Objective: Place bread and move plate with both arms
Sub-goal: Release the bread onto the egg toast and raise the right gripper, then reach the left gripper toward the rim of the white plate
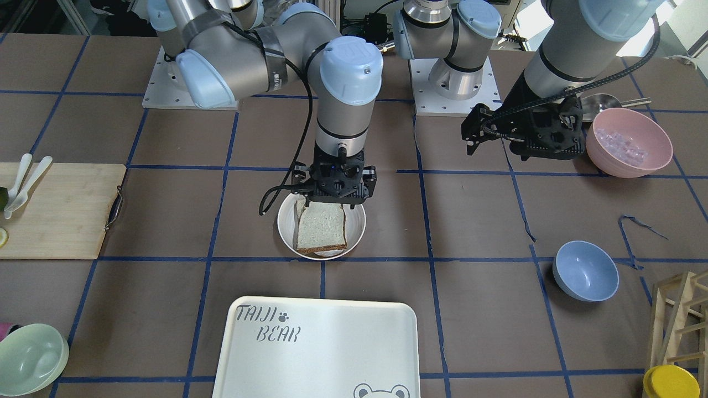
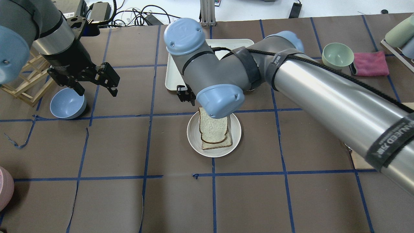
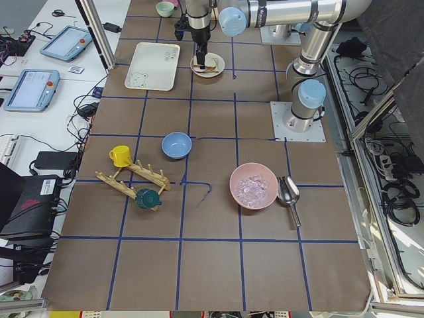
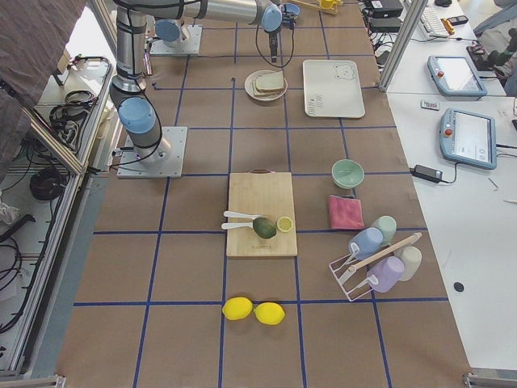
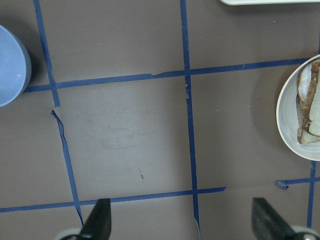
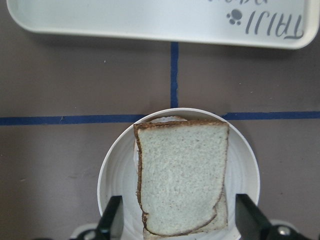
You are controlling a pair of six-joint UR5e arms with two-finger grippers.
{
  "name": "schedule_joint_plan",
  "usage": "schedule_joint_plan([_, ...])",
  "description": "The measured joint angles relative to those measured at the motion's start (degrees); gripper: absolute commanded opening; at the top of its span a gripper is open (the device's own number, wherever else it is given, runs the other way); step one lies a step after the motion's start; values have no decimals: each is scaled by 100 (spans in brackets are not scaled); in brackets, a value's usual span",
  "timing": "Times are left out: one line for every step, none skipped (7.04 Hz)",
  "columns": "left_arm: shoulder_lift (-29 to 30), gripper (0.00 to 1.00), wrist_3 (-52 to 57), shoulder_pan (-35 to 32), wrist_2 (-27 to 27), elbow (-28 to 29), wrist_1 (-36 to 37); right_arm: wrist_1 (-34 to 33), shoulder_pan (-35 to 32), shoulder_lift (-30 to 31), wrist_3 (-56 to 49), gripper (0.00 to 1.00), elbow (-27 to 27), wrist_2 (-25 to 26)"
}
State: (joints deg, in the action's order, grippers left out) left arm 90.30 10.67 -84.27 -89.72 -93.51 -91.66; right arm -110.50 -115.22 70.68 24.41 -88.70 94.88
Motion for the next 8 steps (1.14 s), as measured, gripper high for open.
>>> schedule_joint_plan([37,100,-18,10,4,-1,8,413,489,194,-662,100,163,-273])
schedule_joint_plan([63,100,-6,19,8,1,35,1016,953,467,-1286,100,378,-479])
schedule_joint_plan([82,100,15,21,15,3,62,1575,1283,772,-1761,100,544,-562])
schedule_joint_plan([114,100,28,23,19,-15,86,1919,1488,1063,-2126,100,615,-589])
schedule_joint_plan([178,100,11,24,18,-74,98,2069,1583,1268,-2337,100,631,-602])
schedule_joint_plan([255,100,-22,24,-24,-173,117,2124,1671,1373,-2446,100,633,-582])
schedule_joint_plan([323,100,-40,24,-101,-247,205,2092,1815,1418,-2486,100,635,-583])
schedule_joint_plan([427,100,-62,12,-98,-300,469,2015,1952,1438,-2506,100,640,-588])
